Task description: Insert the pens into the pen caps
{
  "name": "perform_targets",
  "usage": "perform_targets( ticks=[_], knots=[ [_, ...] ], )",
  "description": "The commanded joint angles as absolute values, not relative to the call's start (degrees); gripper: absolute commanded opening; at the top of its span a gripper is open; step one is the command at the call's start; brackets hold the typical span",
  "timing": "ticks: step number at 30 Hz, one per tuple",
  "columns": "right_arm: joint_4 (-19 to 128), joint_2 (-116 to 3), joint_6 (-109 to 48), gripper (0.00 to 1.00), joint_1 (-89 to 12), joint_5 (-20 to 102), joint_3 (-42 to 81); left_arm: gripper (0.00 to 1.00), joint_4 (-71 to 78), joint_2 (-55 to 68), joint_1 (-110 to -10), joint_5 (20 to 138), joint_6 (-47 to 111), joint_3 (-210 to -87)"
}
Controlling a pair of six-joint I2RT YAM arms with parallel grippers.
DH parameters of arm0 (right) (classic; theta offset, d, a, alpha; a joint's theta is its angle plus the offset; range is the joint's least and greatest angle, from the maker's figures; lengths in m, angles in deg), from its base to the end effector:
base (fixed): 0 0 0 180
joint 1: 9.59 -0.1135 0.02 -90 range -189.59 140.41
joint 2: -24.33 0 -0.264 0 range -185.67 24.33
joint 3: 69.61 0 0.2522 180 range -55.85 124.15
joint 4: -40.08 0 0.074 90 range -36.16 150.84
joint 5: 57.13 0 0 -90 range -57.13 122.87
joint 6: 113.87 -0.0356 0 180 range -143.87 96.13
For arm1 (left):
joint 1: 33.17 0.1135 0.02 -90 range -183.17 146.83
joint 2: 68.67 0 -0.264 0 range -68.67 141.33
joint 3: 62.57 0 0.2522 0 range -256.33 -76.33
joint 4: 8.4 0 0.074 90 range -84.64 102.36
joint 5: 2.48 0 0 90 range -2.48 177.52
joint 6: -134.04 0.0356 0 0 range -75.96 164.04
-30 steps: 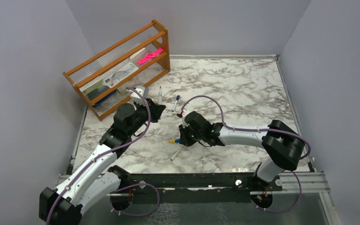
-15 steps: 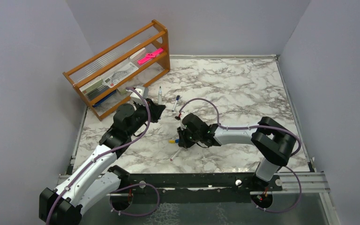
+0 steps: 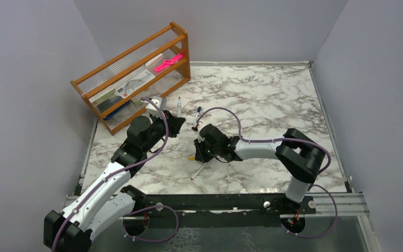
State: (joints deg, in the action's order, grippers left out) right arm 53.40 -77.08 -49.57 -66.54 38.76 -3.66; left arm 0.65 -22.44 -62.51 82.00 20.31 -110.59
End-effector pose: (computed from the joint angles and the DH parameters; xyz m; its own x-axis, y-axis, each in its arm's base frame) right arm 0.1877 0.2951 0.1437 -0.7472 -0.3574 -0.5603 -0.6066 0.7112 0.3553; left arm 0.1709 -0.1000 0.2982 -0.3306 -0.2737 -0.9032 0.4783 0.7764 -0.4103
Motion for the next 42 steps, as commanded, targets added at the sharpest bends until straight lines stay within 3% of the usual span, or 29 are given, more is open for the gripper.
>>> perform_targets(
  ticks=[1, 8, 13, 17, 20, 29, 42],
  knots=[
    [51.78, -77.56, -49.6, 0.02, -66.81, 36.07, -1.29, 0.0, -0.11, -23.02, -62.26, 82.86, 20.39, -110.03],
    [51.79, -77.61, -47.73, 0.02, -66.81, 34.37, 0.78, 0.0, -0.45, -22.24, -62.26, 82.51, 20.36, -109.81],
    [45.15, -71.12, -43.97, 0.02, -66.81, 37.91, -3.06, 0.0, -0.55, -22.09, -62.24, 82.51, 20.39, -109.66],
    [45.94, -69.21, -36.07, 0.32, -66.8, 35.46, -2.37, 0.0, -0.84, -21.92, -62.26, 82.29, 20.39, -109.7],
    [50.58, -70.39, -28.83, 0.45, -66.81, 35.13, 0.44, 0.0, -0.78, -21.99, -62.26, 82.16, 20.44, -109.74],
    [61.25, -73.59, -11.73, 0.5, -66.81, 40.94, 3.38, 0.0, -0.59, -22.99, -62.26, 82.2, 20.59, -109.47],
    [63.6, -77.85, -8.7, 0.51, -66.81, 40.39, 4.47, 0.0, -0.57, -23.21, -62.26, 81.8, 20.66, -109.18]
  ],
)
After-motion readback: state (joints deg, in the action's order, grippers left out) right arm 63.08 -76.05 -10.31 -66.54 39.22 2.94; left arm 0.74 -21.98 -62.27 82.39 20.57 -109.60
